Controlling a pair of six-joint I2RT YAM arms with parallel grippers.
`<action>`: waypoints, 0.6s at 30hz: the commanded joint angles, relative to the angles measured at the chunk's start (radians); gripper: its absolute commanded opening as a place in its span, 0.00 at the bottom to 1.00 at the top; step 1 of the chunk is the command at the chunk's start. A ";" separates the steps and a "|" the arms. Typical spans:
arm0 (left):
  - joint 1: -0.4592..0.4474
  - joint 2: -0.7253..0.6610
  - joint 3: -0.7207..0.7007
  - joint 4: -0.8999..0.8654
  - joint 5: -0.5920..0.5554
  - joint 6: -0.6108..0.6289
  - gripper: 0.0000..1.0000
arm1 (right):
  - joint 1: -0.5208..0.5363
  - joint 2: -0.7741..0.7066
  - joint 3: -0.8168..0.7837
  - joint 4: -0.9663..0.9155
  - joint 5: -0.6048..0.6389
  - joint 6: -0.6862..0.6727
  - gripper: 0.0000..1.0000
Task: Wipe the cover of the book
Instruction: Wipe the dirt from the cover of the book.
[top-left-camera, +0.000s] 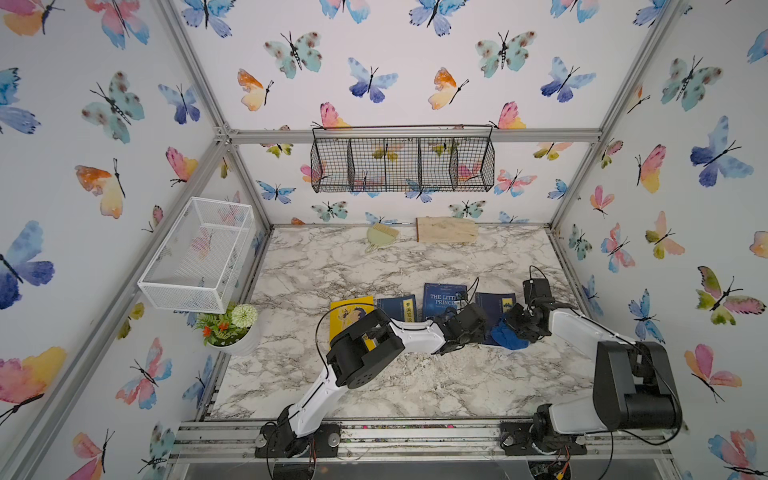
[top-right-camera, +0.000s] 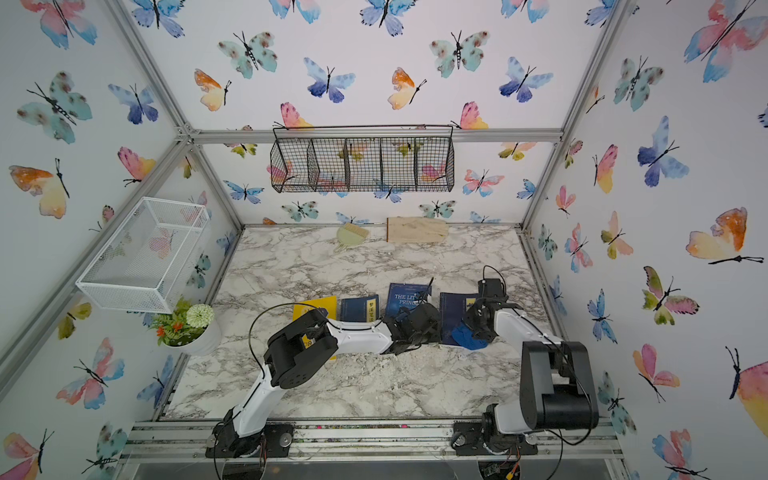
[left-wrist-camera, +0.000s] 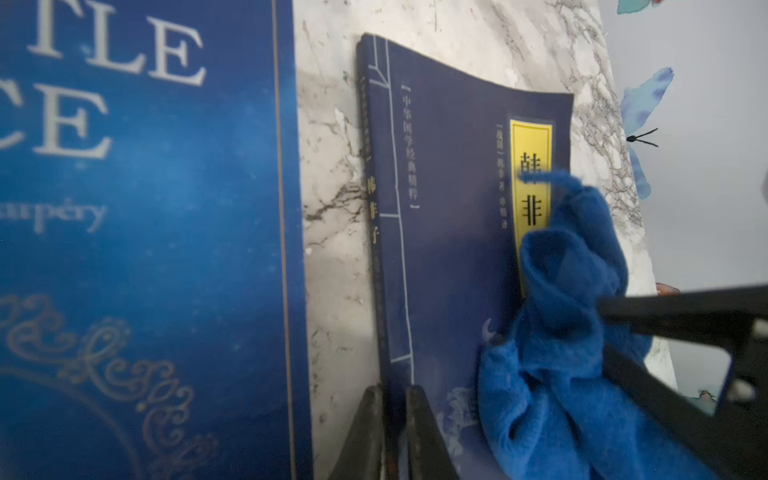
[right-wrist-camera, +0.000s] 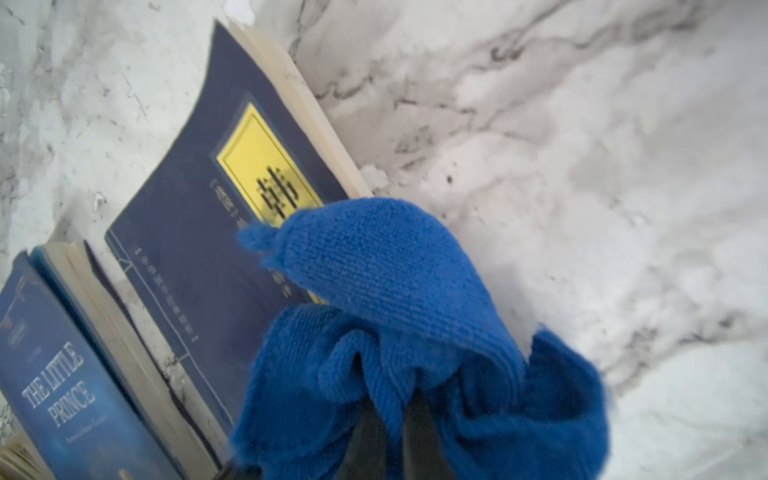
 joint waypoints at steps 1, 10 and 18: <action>0.004 0.018 -0.018 -0.121 0.003 0.000 0.15 | -0.006 0.210 0.077 -0.101 -0.015 -0.042 0.06; 0.002 0.015 -0.029 -0.115 0.002 -0.004 0.15 | -0.002 0.212 0.012 -0.056 -0.003 -0.019 0.06; 0.002 0.032 -0.022 -0.099 0.019 -0.008 0.15 | 0.009 -0.132 -0.263 -0.060 -0.017 0.011 0.06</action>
